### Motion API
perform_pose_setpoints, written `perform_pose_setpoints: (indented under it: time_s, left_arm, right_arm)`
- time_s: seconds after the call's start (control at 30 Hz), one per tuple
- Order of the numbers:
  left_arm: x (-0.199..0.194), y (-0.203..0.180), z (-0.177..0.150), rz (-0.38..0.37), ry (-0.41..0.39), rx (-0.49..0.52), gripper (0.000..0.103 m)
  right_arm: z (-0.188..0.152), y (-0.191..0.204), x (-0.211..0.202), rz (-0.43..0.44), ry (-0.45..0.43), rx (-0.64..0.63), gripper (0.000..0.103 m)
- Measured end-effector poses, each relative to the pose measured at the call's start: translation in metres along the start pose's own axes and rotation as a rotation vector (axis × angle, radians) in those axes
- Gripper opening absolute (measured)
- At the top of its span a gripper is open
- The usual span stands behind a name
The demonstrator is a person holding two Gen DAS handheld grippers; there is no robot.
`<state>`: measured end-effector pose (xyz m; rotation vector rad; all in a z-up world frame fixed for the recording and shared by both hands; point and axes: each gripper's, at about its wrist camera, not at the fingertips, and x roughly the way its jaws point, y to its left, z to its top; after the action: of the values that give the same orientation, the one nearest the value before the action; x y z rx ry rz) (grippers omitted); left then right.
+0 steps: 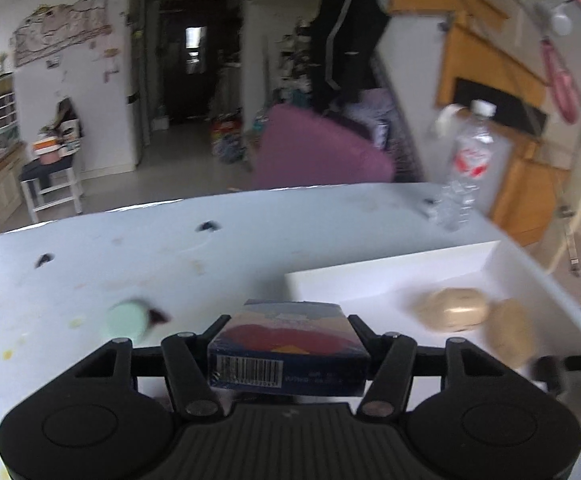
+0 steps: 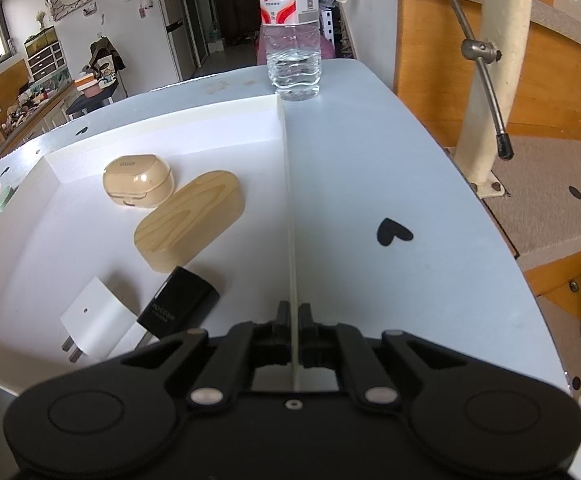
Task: Organize rigid objects
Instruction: 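Lower the card box into the tray beside the earbud case and release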
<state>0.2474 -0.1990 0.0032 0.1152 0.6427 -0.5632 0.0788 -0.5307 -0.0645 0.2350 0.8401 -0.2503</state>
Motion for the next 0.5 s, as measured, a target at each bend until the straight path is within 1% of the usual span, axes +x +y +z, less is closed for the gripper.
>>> perform_pose_setpoints:
  time_s: [0.1, 0.17, 0.27, 0.37, 0.43, 0.5]
  left_arm:
    - [0.010, -0.028, 0.006, -0.069, 0.036, 0.030, 0.061]
    - [0.021, -0.047, 0.009, -0.081, 0.058, 0.070, 0.061]
    - [0.042, -0.065, 0.012, -0.073, 0.087, 0.093, 0.061]
    - [0.066, -0.074, 0.014, -0.032, 0.111, 0.091, 0.061]
    - [0.079, -0.077, 0.016, -0.010, 0.124, 0.068, 0.061]
    - [0.088, -0.077, 0.018, -0.003, 0.135, 0.044, 0.061]
  right_arm:
    - [0.000, -0.001, 0.000, 0.001, 0.000, 0.001, 0.004]
    - [0.000, -0.001, 0.001, 0.001, 0.001, -0.002, 0.004]
    - [0.000, -0.001, 0.000, 0.004, 0.000, 0.000, 0.004]
    - [0.000, -0.001, 0.000, 0.006, 0.000, 0.004, 0.004]
    - [0.000, -0.002, 0.000, 0.008, -0.001, 0.008, 0.004]
    - [0.000, -0.002, 0.000, 0.009, 0.000, 0.009, 0.004]
